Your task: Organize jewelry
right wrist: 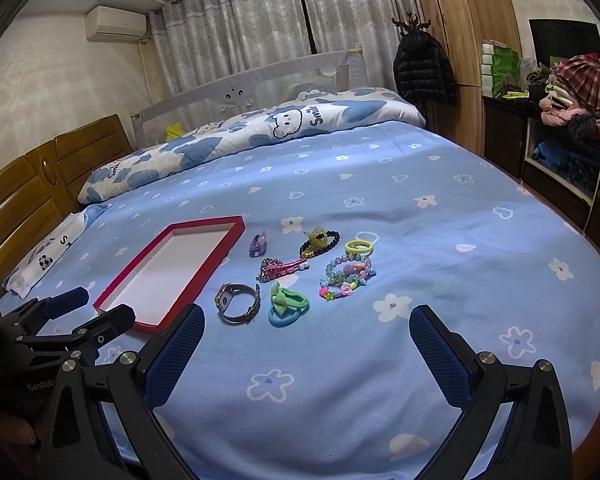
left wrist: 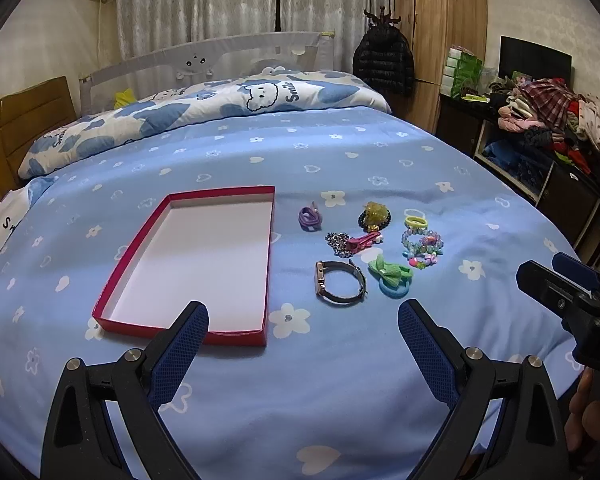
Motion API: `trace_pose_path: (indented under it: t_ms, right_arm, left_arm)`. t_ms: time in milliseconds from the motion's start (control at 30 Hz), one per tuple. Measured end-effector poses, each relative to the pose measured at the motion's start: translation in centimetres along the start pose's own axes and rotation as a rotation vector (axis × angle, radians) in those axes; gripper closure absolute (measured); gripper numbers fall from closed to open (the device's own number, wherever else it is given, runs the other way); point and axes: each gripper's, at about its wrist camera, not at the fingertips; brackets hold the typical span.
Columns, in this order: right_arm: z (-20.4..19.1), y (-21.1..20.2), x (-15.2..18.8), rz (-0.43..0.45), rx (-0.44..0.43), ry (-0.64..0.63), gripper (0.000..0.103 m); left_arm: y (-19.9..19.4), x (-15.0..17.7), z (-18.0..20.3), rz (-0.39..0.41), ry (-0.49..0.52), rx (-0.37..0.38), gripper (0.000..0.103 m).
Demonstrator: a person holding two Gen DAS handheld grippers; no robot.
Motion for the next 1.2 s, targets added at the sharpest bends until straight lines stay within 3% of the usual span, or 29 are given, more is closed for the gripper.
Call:
trace_pose_path:
  t_ms: [467,667,1000,1200]
  right_arm:
    - [1.2,1.6,0.2,-0.034,-0.015,0.015,0.002]
    - [1.9,2.7,-0.5,-0.059,-0.026,0.02,0.002]
    - [4.3,6.6,-1.9,-0.155,-0.041,0.067,0.02]
    - [5.5,9.8,-2.8,-0.221,-0.035,0.081,0.034]
  left_arm:
    - [1.8,-1.0,0.0,-0.054,0.008,0.034,0.007]
    - [4.2,-2.6,0.3,-0.117,0.058,0.061,0.018]
    - [9.2,-5.5,0.6,-0.235,0.151,0.061,0.038]
    - [12.3,-6.9,0.5,-0.28,0.171,0.066,0.041]
Point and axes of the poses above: each gripper's, at about its wrist camera, not at the fingertips, and y roughly the way its jaws point, z to its right, x to its underside, and after that the axes turned 1 degree about z, right-handed
